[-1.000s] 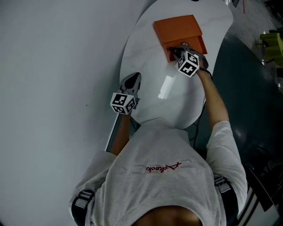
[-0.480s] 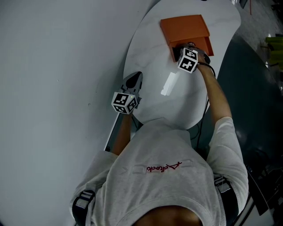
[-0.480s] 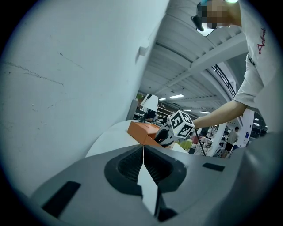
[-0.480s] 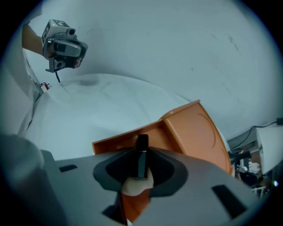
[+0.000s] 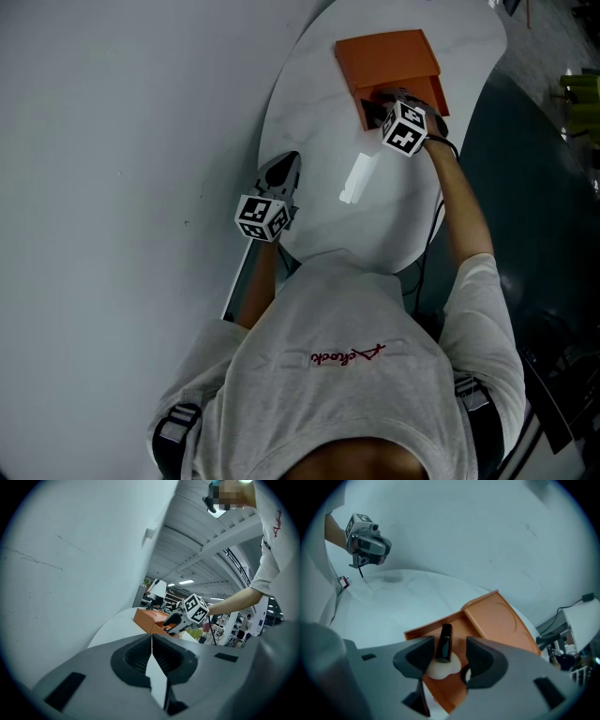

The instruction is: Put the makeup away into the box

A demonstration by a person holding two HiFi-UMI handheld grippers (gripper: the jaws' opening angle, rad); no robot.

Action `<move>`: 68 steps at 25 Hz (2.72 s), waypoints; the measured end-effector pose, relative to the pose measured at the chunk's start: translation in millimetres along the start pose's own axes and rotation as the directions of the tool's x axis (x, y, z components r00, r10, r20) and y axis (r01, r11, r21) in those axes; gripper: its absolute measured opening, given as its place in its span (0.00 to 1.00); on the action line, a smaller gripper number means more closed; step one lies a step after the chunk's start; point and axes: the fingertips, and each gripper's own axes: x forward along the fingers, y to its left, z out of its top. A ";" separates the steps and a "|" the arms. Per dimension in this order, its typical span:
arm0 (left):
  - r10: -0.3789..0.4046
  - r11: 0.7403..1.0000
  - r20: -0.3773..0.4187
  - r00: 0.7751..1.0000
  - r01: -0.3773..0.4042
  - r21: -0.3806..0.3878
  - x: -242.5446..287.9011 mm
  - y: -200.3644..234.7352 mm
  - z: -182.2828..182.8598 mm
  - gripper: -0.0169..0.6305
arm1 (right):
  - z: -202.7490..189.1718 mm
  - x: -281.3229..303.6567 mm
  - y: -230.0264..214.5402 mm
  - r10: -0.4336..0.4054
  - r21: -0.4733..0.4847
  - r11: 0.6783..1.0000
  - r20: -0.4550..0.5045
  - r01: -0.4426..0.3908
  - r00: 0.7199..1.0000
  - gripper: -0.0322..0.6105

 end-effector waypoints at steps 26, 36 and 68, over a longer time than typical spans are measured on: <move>-0.151 0.981 0.023 0.988 0.147 0.124 18.5 -86.2 37.1 0.05 | -50.0 -161.1 -1.1 -0.543 0.763 0.628 0.289 0.153 0.788 0.08; -0.284 0.943 0.010 0.959 0.277 0.185 41.0 -156.0 39.2 0.05 | -126.3 -223.9 58.3 -0.665 0.869 0.452 0.177 0.202 0.726 0.08; -0.378 0.899 0.045 0.925 0.355 0.256 -84.8 -208.7 14.3 0.05 | -76.7 -289.7 230.5 -0.762 0.910 0.331 0.103 0.248 0.640 0.08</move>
